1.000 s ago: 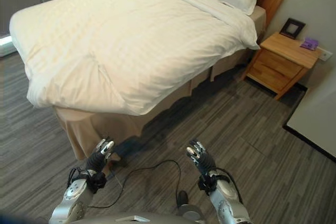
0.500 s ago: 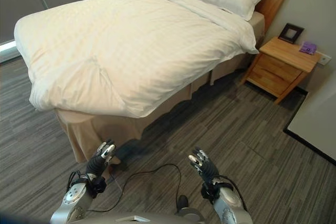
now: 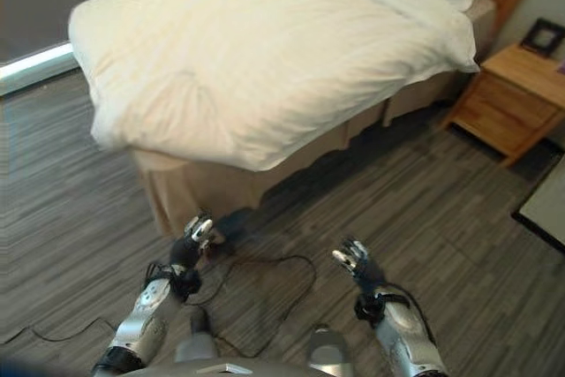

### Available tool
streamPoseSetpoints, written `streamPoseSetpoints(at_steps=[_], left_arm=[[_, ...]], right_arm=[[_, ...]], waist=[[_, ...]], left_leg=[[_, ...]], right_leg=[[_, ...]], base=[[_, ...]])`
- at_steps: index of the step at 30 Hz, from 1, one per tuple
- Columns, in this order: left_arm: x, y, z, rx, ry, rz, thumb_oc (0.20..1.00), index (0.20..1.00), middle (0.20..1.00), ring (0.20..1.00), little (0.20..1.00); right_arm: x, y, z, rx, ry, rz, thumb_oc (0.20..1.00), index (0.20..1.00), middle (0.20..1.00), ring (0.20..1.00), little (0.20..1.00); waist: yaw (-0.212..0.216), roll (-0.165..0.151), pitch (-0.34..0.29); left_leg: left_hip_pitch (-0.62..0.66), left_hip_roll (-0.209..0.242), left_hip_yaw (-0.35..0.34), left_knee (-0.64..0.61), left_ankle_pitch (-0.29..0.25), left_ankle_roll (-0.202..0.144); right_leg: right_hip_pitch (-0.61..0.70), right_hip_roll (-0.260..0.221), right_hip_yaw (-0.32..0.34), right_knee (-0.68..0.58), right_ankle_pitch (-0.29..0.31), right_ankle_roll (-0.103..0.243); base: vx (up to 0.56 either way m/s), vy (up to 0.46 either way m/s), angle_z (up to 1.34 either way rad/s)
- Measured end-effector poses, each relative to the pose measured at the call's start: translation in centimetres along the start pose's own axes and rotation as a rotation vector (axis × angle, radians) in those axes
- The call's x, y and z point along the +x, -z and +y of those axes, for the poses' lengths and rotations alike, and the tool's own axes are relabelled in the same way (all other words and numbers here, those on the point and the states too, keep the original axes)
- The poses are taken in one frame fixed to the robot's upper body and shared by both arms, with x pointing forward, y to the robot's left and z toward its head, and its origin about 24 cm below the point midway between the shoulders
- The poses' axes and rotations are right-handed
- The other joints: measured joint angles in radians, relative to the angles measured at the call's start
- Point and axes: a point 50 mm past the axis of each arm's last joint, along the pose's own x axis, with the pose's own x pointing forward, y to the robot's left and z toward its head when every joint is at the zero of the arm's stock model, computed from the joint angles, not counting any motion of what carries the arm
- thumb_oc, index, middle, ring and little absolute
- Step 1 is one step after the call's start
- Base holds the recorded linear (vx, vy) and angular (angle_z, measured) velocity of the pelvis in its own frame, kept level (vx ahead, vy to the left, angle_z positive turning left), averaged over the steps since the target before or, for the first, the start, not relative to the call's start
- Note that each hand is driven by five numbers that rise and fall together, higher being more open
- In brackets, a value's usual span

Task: Making the bed.

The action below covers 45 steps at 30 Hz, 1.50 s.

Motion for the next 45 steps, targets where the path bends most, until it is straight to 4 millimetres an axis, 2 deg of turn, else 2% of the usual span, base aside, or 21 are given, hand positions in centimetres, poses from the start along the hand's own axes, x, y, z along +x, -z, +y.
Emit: streamPoseSetpoints(at_steps=[2, 3, 4, 5, 6, 7, 8, 11, 13, 16, 19, 22, 29, 32, 35, 36, 37, 38, 41, 43, 45], left_arm=[[0.0, -0.4, 0.8, 0.030, -0.010, -0.005, 1.000, 1.000, 1.000, 1.000, 1.000], [0.0, -0.8, 1.3, 0.049, -0.020, -0.009, 1.000, 1.000, 1.000, 1.000, 1.000], [0.0, -1.0, 1.8, 0.064, -0.033, -0.013, 1.000, 1.000, 1.000, 1.000, 1.000], [-0.1, -1.2, 2.2, 0.070, -0.045, -0.014, 1.000, 1.000, 1.000, 1.000, 1.000], [-0.2, -2.0, 3.1, 0.104, -0.057, -0.031, 1.000, 1.000, 1.000, 1.000, 1.000], [-0.3, -2.5, 3.6, 0.136, -0.059, -0.039, 1.000, 1.000, 1.000, 1.000, 1.000], [-0.3, -2.9, 4.1, 0.165, -0.064, -0.043, 1.000, 1.000, 1.000, 1.000, 1.000], [-0.3, -3.7, 4.7, 0.166, -0.089, -0.074, 1.000, 1.000, 1.000, 1.000, 1.000], [-0.3, -4.1, 4.8, 0.163, -0.096, -0.097, 1.000, 1.000, 1.000, 1.000, 1.000], [-0.4, -3.9, 4.4, 0.183, -0.086, -0.103, 1.000, 1.000, 1.000, 1.000, 1.000], [-2.0, -1.4, 4.7, 0.131, -0.117, -0.039, 1.000, 1.000, 1.000, 1.000, 1.000], [-3.9, -0.3, 5.2, 0.140, -0.112, -0.002, 1.000, 1.000, 1.000, 1.000, 1.000], [-3.7, -2.6, 5.3, 0.203, -0.086, -0.072, 1.000, 1.000, 1.000, 1.000, 1.000], [-2.9, -9.4, 7.7, 0.468, -0.122, -0.213, 1.000, 1.000, 1.000, 1.000, 1.000], [-4.0, -25.1, 8.8, 1.013, -0.204, -0.499, 1.000, 1.000, 1.000, 1.000, 1.000], [-4.3, -28.0, 8.3, 1.024, -0.249, -0.597, 1.000, 1.000, 1.000, 1.000, 1.000], [-4.0, -33.7, 8.2, 1.178, -0.366, -0.662, 1.000, 1.000, 1.000, 1.000, 1.000], [-4.5, -36.4, 9.2, 1.206, -0.488, -0.666, 1.000, 1.000, 1.000, 1.000, 1.000], [-2.8, -40.1, 10.2, 1.202, -0.679, -0.556, 1.000, 1.000, 1.000, 1.000, 1.000], [-2.4, -42.6, 8.0, 1.217, -0.711, -0.593, 1.000, 1.000, 1.000, 1.000, 1.000], [-3.7, -44.8, 8.7, 1.138, -0.819, -0.546, 1.000, 1.000, 1.000, 1.000, 1.000]], right_arm=[[-0.4, 0.7, 0.3, 0.022, 0.002, 0.012, 1.000, 1.000, 1.000, 1.000, 1.000], [-0.5, 1.3, 0.8, 0.052, 0.002, 0.019, 1.000, 1.000, 1.000, 1.000, 1.000], [-0.4, 1.7, 1.6, 0.080, -0.010, 0.021, 1.000, 1.000, 1.000, 1.000, 1.000], [-0.4, 2.2, 2.3, 0.100, -0.020, 0.033, 1.000, 1.000, 1.000, 1.000, 1.000], [-0.6, 2.9, 3.5, 0.151, -0.035, 0.036, 1.000, 1.000, 1.000, 1.000, 1.000], [-0.4, 3.0, 4.1, 0.163, -0.052, 0.035, 1.000, 1.000, 1.000, 1.000, 1.000], [-0.3, 3.2, 4.7, 0.167, -0.069, 0.040, 1.000, 1.000, 1.000, 1.000, 1.000], [-0.5, 3.3, 4.4, 0.142, -0.082, 0.054, 1.000, 1.000, 1.000, 1.000, 1.000], [-0.6, 3.3, 4.1, 0.132, -0.086, 0.058, 1.000, 1.000, 1.000, 1.000, 1.000], [-1.1, 4.1, 3.6, 0.126, -0.071, 0.087, 1.000, 1.000, 1.000, 1.000, 1.000], [-0.5, 4.0, 4.6, 0.083, -0.137, 0.104, 1.000, 1.000, 1.000, 1.000, 1.000], [0.4, 2.9, 4.8, 0.065, -0.163, 0.074, 1.000, 1.000, 1.000, 1.000, 1.000], [-0.6, 3.4, 2.9, 0.029, -0.119, 0.103, 1.000, 1.000, 1.000, 1.000, 1.000], [-0.9, 3.7, 2.6, 0.019, -0.133, 0.123, 1.000, 1.000, 1.000, 1.000, 1.000], [-1.7, 5.2, 2.2, -0.010, -0.159, 0.188, 1.000, 1.000, 1.000, 1.000, 1.000], [-2.1, 5.5, 1.9, -0.009, -0.148, 0.203, 1.000, 1.000, 1.000, 1.000, 1.000], [-3.1, 6.6, 1.7, 0.009, -0.160, 0.239, 1.000, 1.000, 1.000, 1.000, 1.000], [-3.5, 6.8, 1.7, 0.014, -0.165, 0.244, 1.000, 1.000, 1.000, 1.000, 1.000], [-3.3, 6.8, 1.5, -0.003, -0.170, 0.254, 1.000, 1.000, 1.000, 1.000, 1.000], [-1.6, 5.4, 2.1, -0.041, -0.208, 0.219, 1.000, 1.000, 1.000, 1.000, 1.000], [-0.9, 4.3, 2.3, -0.021, -0.213, 0.163, 1.000, 1.000, 1.000, 1.000, 1.000]], waist=[[0.001, -0.011, -0.053], [0.000, -0.042, -0.064], [0.015, -0.052, -0.068], [0.022, -0.054, -0.073], [0.019, -0.063, -0.078], [0.017, -0.066, -0.078], [0.002, -0.056, -0.076], [-0.024, 0.008, -0.076], [-0.029, -0.012, -0.077], [-0.042, -0.046, -0.076], [-0.004, -0.050, -0.079], [0.023, -0.088, -0.119], [0.020, -0.049, -0.125], [0.010, -0.043, -0.126], [-0.003, -0.045, -0.118], [-0.006, -0.040, -0.120], [-0.038, -0.022, -0.114], [-0.053, -0.015, -0.117], [-0.093, 0.014, -0.092], [-0.150, 0.009, -0.012], [-0.200, -0.001, 0.040]], left_leg=[[0.039, -0.079, 0.074, -0.006, -0.052, 0.036], [0.056, -0.124, 0.098, -0.037, -0.063, 0.071], [0.068, -0.149, 0.128, -0.062, -0.052, 0.087], [0.081, -0.163, 0.146, -0.078, -0.054, 0.092], [0.095, -0.211, 0.156, -0.103, -0.055, 0.154], [0.111, -0.232, 0.156, -0.123, -0.051, 0.168], [0.130, -0.250, 0.144, -0.159, -0.043, 0.188], [0.185, -0.262, 0.123, -0.276, 0.020, 0.193], [0.190, -0.300, 0.117, -0.301, 0.020, 0.187], [0.190, -0.341, 0.085, -0.299, 0.022, 0.193], [0.216, -0.349, 0.085, -0.300, -0.006, 0.186], [0.233, -0.349, 0.077, -0.300, -0.017, 0.174], [0.245, -0.282, 0.066, -0.307, -0.016, 0.163], [0.233, -0.267, 0.072, -0.307, -0.015, 0.143], [0.227, -0.255, 0.084, -0.302, -0.002, 0.139], [0.228, -0.255, 0.087, -0.302, -0.003, 0.138], [0.219, -0.256, 0.089, -0.304, -0.005, 0.135], [0.196, -0.255, 0.094, -0.303, -0.002, 0.133], [0.097, -0.256, 0.113, -0.302, 0.026, 0.138], [0.007, -0.257, 0.122, -0.301, 0.060, 0.137], [-0.057, -0.256, 0.145, -0.302, 0.073, 0.132]], right_leg=[[0.009, -0.083, 0.006, -0.051, 0.037, -0.036], [-0.012, -0.118, 0.023, -0.022, 0.123, -0.057], [-0.055, -0.155, 0.060, 0.033, 0.170, -0.045], [-0.097, -0.172, 0.084, 0.114, 0.156, -0.030], [-0.135, -0.196, 0.095, 0.199, 0.291, -0.045], [-0.159, -0.213, 0.114, 0.226, 0.332, -0.053], [-0.186, -0.212, 0.143, 0.267, 0.337, -0.023], [-0.201, -0.092, 0.162, 0.217, 0.180, 0.048], [-0.211, -0.028, 0.052, 0.087, 0.153, 0.041], [-0.176, 0.006, 0.018, 0.010, 0.156, 0.028], [-0.076, 0.038, 0.022, -0.064, 0.165, 0.014], [0.106, 0.045, 0.003, -0.301, 0.175, 0.009], [0.131, 0.117, 0.001, -0.325, 0.158, -0.033], [0.114, 0.129, 0.006, -0.325, 0.154, -0.039], [0.103, 0.143, 0.012, -0.323, 0.163, -0.053], [0.103, 0.141, 0.016, -0.325, 0.164, -0.054], [0.091, 0.142, 0.018, -0.326, 0.165, -0.055], [0.069, 0.143, 0.023, -0.325, 0.169, -0.059], [-0.037, 0.142, 0.036, -0.320, 0.205, -0.063], [-0.135, 0.141, 0.047, -0.319, 0.242, -0.072], [-0.211, 0.144, 0.072, -0.322, 0.259, -0.078]], base=[[0.23, 0.449, -0.09], [0.09, 0.309, -0.24], [0.08, 0.346, -0.29], [0.21, 0.521, -0.22], [0.17, 0.344, -0.11], [0.21, 0.248, 0.10], [0.23, 0.145, 0.28], [0.18, 0.066, 0.23], [0.10, -0.061, 0.24], [0.05, -0.080, 0.47], [0.18, -0.121, 0.06], [0.10, -0.055, -0.03], [0.04, -0.008, 0.02], [0.06, -0.003, -0.05], [0.04, -0.020, -0.13], [0.02, -0.022, -0.07], [-0.05, -0.009, -0.10], [-0.15, -0.001, -0.12], [-0.17, -0.002, -0.20], [-0.16, 0.021, -0.18], [-0.08, 0.008, -0.28]])
